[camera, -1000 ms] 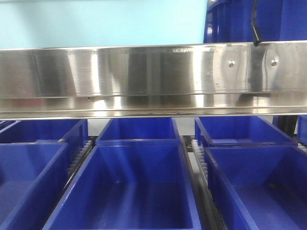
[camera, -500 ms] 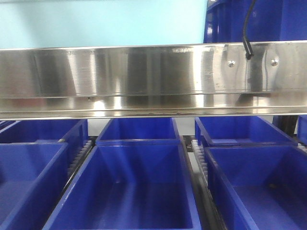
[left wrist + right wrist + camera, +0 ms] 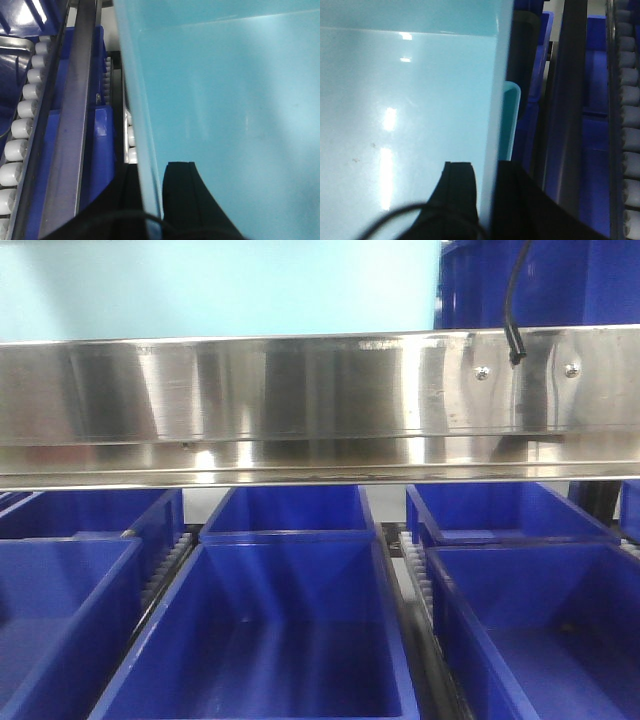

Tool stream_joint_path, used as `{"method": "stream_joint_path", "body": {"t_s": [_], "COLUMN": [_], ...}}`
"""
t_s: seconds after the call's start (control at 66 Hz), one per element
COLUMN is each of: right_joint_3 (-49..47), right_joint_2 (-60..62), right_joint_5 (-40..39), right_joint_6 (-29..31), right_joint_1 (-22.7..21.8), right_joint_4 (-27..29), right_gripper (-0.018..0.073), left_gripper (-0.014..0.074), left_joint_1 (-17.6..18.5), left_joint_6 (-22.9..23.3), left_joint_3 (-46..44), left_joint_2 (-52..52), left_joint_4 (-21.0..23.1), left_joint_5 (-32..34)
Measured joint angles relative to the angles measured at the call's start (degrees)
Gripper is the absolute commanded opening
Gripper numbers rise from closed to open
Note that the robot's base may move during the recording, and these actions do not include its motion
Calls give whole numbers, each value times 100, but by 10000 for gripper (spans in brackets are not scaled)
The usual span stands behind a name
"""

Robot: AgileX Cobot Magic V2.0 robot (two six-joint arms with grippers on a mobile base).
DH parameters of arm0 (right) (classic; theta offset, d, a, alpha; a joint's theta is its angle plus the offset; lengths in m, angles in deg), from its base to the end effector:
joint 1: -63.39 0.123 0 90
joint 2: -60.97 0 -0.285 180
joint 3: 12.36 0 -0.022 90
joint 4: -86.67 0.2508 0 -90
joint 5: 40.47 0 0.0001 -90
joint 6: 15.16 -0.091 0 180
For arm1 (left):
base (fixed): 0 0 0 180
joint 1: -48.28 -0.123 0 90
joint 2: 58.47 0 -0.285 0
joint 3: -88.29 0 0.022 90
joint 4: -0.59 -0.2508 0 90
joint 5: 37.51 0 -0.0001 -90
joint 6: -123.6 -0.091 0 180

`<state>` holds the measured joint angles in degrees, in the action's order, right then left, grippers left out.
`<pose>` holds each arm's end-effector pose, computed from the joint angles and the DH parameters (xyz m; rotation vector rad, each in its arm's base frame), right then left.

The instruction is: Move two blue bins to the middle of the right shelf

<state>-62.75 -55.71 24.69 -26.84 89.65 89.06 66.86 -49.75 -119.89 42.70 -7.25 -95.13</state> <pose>0.3723 0.1875 0.4384 -0.2945 2.3064 0.3912 0.3421 -0.1039 0.4384 0.2587 2.2557 -0.0624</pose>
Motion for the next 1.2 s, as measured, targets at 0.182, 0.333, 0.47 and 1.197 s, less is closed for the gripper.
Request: {"method": "stream_joint_path", "body": {"t_s": [0.182, 0.333, 0.47, 1.197], "right_joint_3": [0, 0, 0, 704], "right_joint_2": [0, 24, 86, 374], "right_joint_5": [0, -25, 38, 533], "right_joint_6": [0, 0, 0, -210], "right_joint_1": [0, 20, 20, 306], "right_joint_4": [46, 166, 54, -101], "right_gripper": [188, 574, 568, 568], "left_gripper": [388, 622, 608, 608], "left_joint_1": [8, 36, 36, 36], "left_joint_6": [-13, -24, -24, -45], "left_joint_3": [0, 0, 0, 752], "left_joint_2": [0, 0, 0, -304], "left_joint_4": [31, 74, 74, -37], "left_joint_5": [-39, -54, -106, -1028]}}
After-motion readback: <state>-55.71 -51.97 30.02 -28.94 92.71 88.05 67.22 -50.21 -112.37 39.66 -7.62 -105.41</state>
